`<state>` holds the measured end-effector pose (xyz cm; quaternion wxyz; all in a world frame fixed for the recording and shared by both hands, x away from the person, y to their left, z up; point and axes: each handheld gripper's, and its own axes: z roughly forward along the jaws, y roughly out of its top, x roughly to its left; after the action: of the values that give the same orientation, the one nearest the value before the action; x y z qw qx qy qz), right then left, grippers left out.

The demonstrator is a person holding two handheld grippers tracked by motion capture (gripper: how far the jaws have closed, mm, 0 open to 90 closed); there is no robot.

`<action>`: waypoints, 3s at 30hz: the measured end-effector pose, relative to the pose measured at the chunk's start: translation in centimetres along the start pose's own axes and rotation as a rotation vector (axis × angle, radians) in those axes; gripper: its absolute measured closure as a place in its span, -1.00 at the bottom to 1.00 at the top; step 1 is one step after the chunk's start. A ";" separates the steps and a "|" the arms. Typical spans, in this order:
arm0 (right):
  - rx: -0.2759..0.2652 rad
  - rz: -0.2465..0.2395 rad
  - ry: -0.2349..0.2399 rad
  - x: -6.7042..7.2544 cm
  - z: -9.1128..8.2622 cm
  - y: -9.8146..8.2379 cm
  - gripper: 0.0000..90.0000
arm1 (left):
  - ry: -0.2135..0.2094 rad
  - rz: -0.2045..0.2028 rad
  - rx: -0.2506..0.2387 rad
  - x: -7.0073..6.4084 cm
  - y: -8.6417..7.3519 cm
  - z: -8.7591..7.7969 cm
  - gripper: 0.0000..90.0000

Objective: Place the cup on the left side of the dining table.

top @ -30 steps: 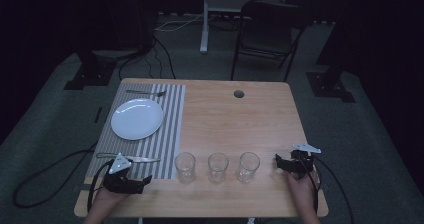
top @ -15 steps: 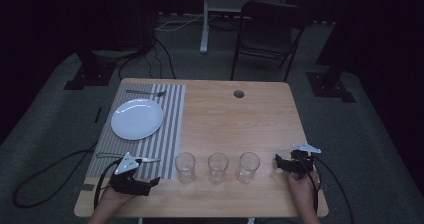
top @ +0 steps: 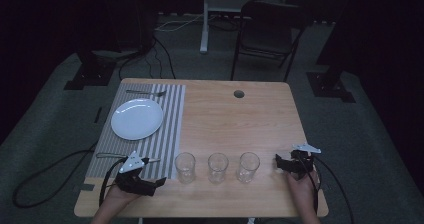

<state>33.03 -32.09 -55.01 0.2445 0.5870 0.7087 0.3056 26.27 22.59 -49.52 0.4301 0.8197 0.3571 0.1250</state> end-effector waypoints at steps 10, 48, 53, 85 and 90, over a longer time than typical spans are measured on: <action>0.000 0.000 0.000 0.0 0.0 0.0 -0.73 | -0.039 0.019 -0.016 -0.6 1.7 0.3 -0.96; 0.000 -0.001 0.000 0.0 0.0 0.0 -0.73 | -0.160 0.168 -0.003 -4.0 8.3 3.0 -0.96; 0.000 -0.001 0.001 0.0 0.0 0.0 -0.73 | -0.175 0.196 0.015 -4.5 9.2 3.8 -0.96; -0.001 -0.001 0.001 0.0 0.0 0.0 -0.73 | -0.271 0.274 0.087 -8.5 13.3 7.8 -0.96; -0.002 -0.001 0.001 0.0 0.0 0.0 -0.73 | -0.280 0.288 0.111 -9.0 13.8 8.5 -0.96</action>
<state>33.04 -32.12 -55.03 0.2448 0.5862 0.7090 0.3062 30.79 5.91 -42.74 0.4073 0.8940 0.1796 0.0503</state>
